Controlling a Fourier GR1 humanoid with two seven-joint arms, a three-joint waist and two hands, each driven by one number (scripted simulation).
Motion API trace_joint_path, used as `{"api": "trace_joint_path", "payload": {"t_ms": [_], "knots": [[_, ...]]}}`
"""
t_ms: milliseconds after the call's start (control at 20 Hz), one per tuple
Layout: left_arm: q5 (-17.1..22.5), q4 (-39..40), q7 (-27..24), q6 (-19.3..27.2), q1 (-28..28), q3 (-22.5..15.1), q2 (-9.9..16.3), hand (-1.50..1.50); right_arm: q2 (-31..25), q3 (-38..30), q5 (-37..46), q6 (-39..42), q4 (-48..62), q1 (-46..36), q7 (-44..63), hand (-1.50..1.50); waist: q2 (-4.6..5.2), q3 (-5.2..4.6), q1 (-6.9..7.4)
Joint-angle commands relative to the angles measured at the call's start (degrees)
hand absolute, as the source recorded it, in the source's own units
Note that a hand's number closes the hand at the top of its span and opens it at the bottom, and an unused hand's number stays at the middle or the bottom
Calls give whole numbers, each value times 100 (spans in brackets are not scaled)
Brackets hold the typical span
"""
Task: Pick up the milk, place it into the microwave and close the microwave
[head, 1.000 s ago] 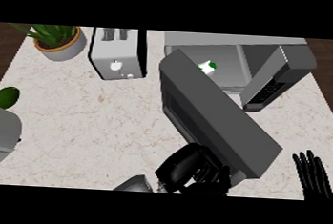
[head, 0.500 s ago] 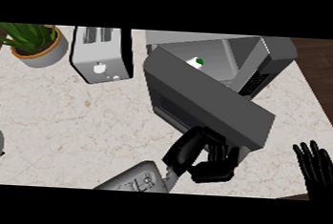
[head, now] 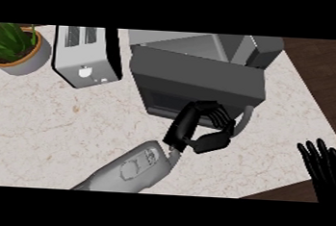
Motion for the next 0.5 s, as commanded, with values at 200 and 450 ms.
{"api": "trace_joint_path", "payload": {"t_ms": [200, 450], "knots": [[793, 523, -509, 305, -691, 610, -3, 150, -254, 164, -319, 430, -519, 47, 177, -150, 128, -10, -333], [1148, 975, -752, 256, -944, 830, -3, 150, -323, 169, -592, 465, -727, 131, 347, -150, 203, 2, -519]]}}
